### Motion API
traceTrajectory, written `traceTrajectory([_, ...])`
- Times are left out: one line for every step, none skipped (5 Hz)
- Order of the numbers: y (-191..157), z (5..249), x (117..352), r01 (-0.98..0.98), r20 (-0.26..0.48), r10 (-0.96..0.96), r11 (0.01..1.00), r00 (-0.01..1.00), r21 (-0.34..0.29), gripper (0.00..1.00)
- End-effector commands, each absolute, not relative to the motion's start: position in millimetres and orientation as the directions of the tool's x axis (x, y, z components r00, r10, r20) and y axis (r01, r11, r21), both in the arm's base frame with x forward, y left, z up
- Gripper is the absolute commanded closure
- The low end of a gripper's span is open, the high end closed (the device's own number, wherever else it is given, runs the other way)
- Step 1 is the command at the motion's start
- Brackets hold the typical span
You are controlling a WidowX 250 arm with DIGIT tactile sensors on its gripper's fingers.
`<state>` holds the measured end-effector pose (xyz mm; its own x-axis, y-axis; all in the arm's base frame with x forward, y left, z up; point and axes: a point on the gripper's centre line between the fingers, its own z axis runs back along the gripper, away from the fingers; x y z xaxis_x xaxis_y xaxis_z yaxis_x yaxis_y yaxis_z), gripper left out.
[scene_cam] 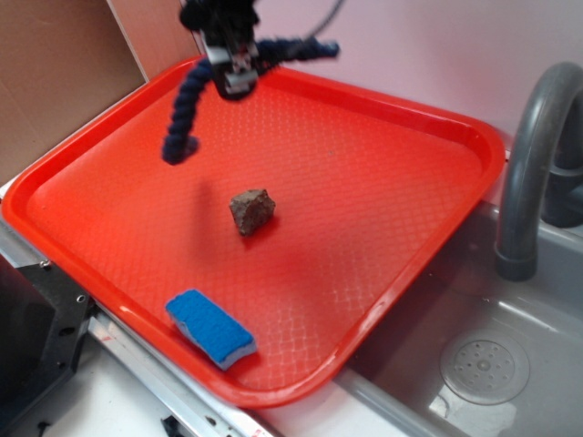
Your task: Grab the blue rope.
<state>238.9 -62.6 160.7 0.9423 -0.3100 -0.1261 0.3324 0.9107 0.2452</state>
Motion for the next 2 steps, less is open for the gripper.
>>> traceTrajectory([-79.1, 199.7, 225.0, 0.141, 0.014, -0.147, 0.968, 0.989, 0.207, 1.0])
traceTrajectory([-74.9, 200.1, 222.9, 0.083, -0.002, -0.084, 0.98, 0.996, 0.182, 1.0])
